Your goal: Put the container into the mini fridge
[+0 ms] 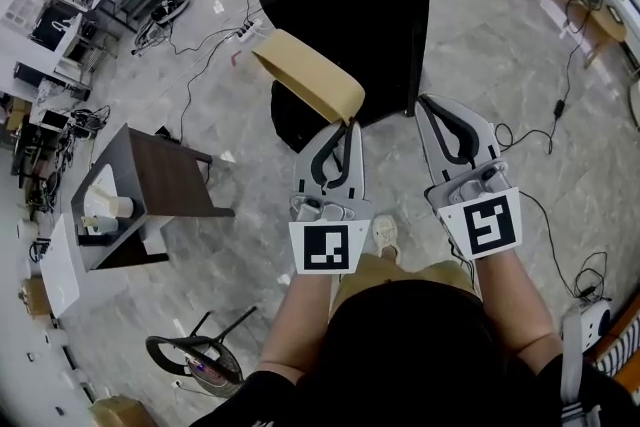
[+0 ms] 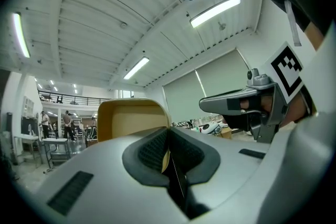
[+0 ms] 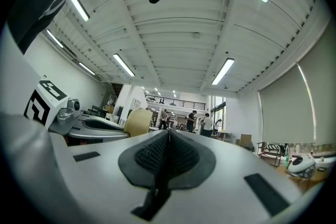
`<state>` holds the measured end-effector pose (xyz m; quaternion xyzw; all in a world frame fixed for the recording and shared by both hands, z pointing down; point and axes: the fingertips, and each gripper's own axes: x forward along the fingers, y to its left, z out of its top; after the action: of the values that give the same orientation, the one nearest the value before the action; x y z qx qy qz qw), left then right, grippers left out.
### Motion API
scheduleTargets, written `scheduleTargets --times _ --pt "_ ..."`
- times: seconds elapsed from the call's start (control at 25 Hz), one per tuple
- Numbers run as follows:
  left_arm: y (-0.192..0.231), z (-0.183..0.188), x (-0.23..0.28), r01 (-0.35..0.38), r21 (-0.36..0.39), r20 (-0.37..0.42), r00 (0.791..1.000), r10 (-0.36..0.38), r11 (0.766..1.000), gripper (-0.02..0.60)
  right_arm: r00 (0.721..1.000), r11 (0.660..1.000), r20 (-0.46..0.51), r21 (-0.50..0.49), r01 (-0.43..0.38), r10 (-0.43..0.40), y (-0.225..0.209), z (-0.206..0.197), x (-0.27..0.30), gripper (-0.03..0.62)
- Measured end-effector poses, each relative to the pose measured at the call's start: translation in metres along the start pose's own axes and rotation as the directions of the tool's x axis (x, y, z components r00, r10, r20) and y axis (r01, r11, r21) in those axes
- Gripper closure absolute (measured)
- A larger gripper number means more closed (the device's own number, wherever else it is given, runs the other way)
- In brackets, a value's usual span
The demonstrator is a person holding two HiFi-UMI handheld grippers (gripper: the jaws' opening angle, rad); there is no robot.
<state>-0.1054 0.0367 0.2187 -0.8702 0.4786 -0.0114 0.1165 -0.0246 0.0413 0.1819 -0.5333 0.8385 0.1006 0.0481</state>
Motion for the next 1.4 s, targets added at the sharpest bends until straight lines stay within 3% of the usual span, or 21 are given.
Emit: scheduleTargets --times 0.08,0.2,0.24,0.32,0.36,0.4,0.52,0.6,0.64,1.04,1.28,1.4 --pt "0.008 -0.008 0.012 0.043 0.067 -0.025 0.999 -0.041 0.997 0.554 1.000 1.000 -0.007 0.000 0.008 -0.008 -0.004 -0.003 0.017 0.557" --pt "0.028 -0.017 0.030 0.012 -0.060 0.004 1.000 -0.012 0.998 0.554 1.000 1.000 -0.006 -0.006 0.018 -0.018 -0.010 -0.008 0.045 0.557" --pt "0.033 -0.020 0.037 0.019 -0.052 0.005 1.000 -0.018 0.998 0.554 1.000 1.000 -0.005 -0.004 0.022 -0.022 -0.012 -0.011 0.053 0.557" --pt "0.041 -0.027 0.049 0.080 0.088 -0.037 0.996 -0.077 0.993 0.554 0.999 0.999 -0.009 0.000 0.033 -0.033 -0.017 -0.017 0.067 0.557" --pt "0.045 -0.030 0.055 0.101 0.131 -0.052 0.994 -0.095 0.986 0.554 0.999 0.999 -0.010 0.001 0.039 -0.039 -0.019 -0.020 0.074 0.557" --pt "0.049 -0.032 0.059 0.102 0.126 -0.050 0.994 -0.097 0.987 0.554 0.999 0.999 -0.009 0.001 0.044 -0.044 -0.021 -0.022 0.080 0.557" --pt "0.059 -0.036 0.069 0.097 0.069 -0.037 0.995 -0.094 0.993 0.554 0.998 0.998 -0.008 0.004 0.056 -0.056 -0.024 -0.027 0.094 0.558" --pt "0.067 -0.039 0.074 0.056 -0.076 -0.005 0.998 -0.056 0.996 0.554 0.998 0.998 -0.010 0.005 0.062 -0.062 -0.026 -0.032 0.102 0.557" --pt "0.070 -0.041 0.077 0.047 -0.114 0.000 0.999 -0.047 0.992 0.554 0.998 0.998 -0.012 0.005 0.063 -0.063 -0.027 -0.035 0.106 0.557" --pt "0.079 -0.062 0.103 0.033 -0.135 -0.028 0.999 -0.037 0.990 0.554 0.998 0.998 -0.043 0.042 0.054 -0.052 -0.042 -0.063 0.124 0.557" --pt "0.080 -0.083 0.128 -0.014 -0.118 -0.085 0.996 0.004 0.993 0.554 0.998 0.996 -0.063 0.083 0.012 -0.006 -0.060 -0.090 0.143 0.557" --pt "0.074 -0.101 0.146 0.043 0.032 -0.162 0.986 -0.038 0.999 0.554 0.997 0.994 -0.079 0.111 -0.011 0.020 -0.075 -0.108 0.154 0.557"
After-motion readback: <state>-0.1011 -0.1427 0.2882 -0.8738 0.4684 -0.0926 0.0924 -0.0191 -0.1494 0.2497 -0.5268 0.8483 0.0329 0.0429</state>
